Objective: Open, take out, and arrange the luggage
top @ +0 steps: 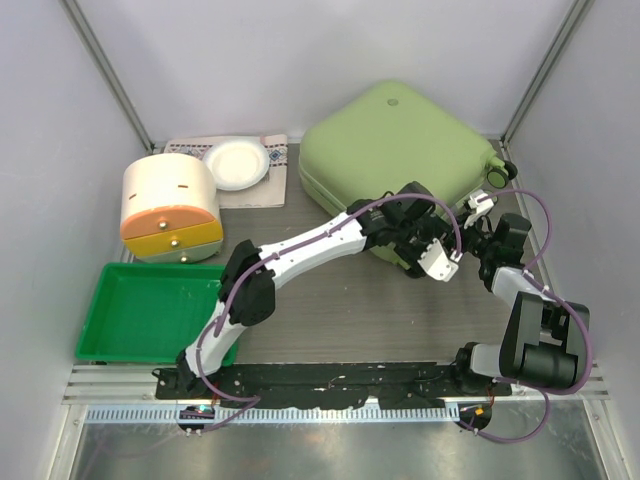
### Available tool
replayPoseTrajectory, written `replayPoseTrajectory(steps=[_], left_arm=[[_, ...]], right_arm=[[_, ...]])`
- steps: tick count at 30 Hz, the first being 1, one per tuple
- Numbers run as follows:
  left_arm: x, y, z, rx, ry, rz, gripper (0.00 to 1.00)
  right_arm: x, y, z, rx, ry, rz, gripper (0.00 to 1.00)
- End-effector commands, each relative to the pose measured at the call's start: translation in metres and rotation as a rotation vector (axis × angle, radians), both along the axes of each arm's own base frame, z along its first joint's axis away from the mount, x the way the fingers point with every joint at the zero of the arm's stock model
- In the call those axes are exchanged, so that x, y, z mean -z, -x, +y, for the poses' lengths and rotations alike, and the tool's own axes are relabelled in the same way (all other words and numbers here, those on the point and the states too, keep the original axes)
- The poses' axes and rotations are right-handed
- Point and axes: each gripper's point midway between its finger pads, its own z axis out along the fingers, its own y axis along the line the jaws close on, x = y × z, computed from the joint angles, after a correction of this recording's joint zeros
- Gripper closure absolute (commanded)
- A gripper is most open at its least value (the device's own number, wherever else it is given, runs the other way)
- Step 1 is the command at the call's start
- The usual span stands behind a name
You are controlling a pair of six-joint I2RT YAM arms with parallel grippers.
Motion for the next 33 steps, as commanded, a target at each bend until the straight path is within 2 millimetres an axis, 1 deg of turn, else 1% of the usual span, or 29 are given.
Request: replayPoseTrajectory(steps=[1,2,4,5,6,7,8,10,11,12,13,14,15,17,18,19,20,21,23,24,25,26,27,28,29,31,32,33], left_arm=[[-0.018,-0.004,-0.013,0.020,0.047,-0.065,0.30],[-0.017,-0.005,-0.012,0.016,0.042,-0.068,0.39],[-0.020,-0.003,-0.010,0.012,0.040,-0.062,0.50],[-0.019,-0.002,-0.008,0.007,0.036,-0.055,0.61],[-0.020,-0.001,-0.006,0.005,0.033,-0.050,0.68],[-0.020,0.002,-0.001,0.013,0.012,-0.048,0.77],[-0.019,0.004,0.003,0.019,-0.003,-0.045,1.00],[-0.021,0.007,0.012,0.018,-0.019,-0.032,1.00],[-0.016,0.008,0.017,0.015,-0.034,-0.019,1.00],[-0.015,0.007,0.021,0.010,-0.036,-0.010,1.00],[-0.014,0.006,0.023,0.006,-0.035,-0.008,1.00],[-0.012,0.007,0.028,0.001,-0.044,0.002,1.00],[-0.012,0.004,0.033,-0.006,-0.044,0.008,1.00],[-0.012,0.003,0.040,-0.015,-0.055,0.020,1.00],[-0.012,0.000,0.044,-0.021,-0.060,0.027,1.00],[-0.012,0.002,0.047,-0.018,-0.066,0.041,1.00],[-0.015,0.000,0.051,-0.024,-0.066,0.041,1.00],[-0.015,-0.001,0.055,-0.026,-0.071,0.045,1.00],[-0.013,-0.003,0.064,-0.034,-0.090,0.054,1.00],[-0.015,-0.003,0.068,-0.033,-0.092,0.053,1.00],[-0.015,-0.004,0.072,-0.033,-0.095,0.056,1.00],[-0.010,-0.004,0.078,-0.039,-0.108,0.063,1.00],[-0.013,-0.008,0.083,-0.048,-0.106,0.058,1.00],[-0.013,-0.009,0.087,-0.048,-0.110,0.054,1.00],[-0.006,-0.012,0.095,-0.058,-0.128,0.063,1.00],[-0.010,-0.014,0.103,-0.061,-0.127,0.060,1.00],[-0.007,-0.017,0.110,-0.065,-0.136,0.065,1.00],[-0.005,-0.018,0.113,-0.065,-0.146,0.065,1.00]], right_arm=[[-0.024,-0.006,0.008,-0.050,0.010,-0.104,0.99],[-0.024,-0.006,0.008,-0.048,0.009,-0.103,0.99],[-0.025,-0.007,0.007,-0.041,0.016,-0.108,0.99],[-0.025,-0.008,0.005,-0.031,0.021,-0.111,0.99],[-0.024,-0.009,0.004,-0.025,0.027,-0.110,0.99],[-0.022,-0.011,-0.001,-0.002,0.040,-0.109,0.99],[-0.021,-0.013,-0.004,0.008,0.059,-0.117,0.99],[-0.020,-0.018,-0.012,0.045,0.085,-0.125,0.99],[-0.019,-0.020,-0.020,0.076,0.103,-0.131,0.99],[-0.023,-0.023,-0.026,0.096,0.114,-0.154,0.99],[-0.022,-0.025,-0.031,0.113,0.119,-0.157,0.99],[-0.022,-0.027,-0.040,0.146,0.125,-0.163,0.99],[-0.026,-0.030,-0.046,0.164,0.130,-0.185,0.99],[-0.025,-0.035,-0.058,0.192,0.127,-0.193,0.99],[-0.028,-0.037,-0.069,0.215,0.134,-0.207,0.99],[-0.028,-0.038,-0.075,0.221,0.137,-0.213,0.99],[-0.024,-0.042,-0.081,0.227,0.137,-0.207,0.99],[-0.027,-0.043,-0.093,0.243,0.142,-0.225,0.99],[-0.026,-0.051,-0.108,0.263,0.145,-0.228,0.99],[-0.029,-0.053,-0.119,0.281,0.152,-0.243,0.99],[-0.029,-0.056,-0.126,0.292,0.156,-0.250,0.99],[-0.026,-0.061,-0.134,0.298,0.156,-0.247,0.99],[-0.030,-0.065,-0.140,0.306,0.162,-0.268,0.99],[-0.031,-0.067,-0.150,0.328,0.158,-0.275,0.99],[-0.033,-0.071,-0.156,0.339,0.160,-0.292,0.99],[-0.034,-0.077,-0.171,0.366,0.173,-0.342,0.99],[-0.038,-0.080,-0.176,0.381,0.156,-0.359,0.99],[-0.037,-0.086,-0.183,0.391,0.149,-0.387,0.99]])
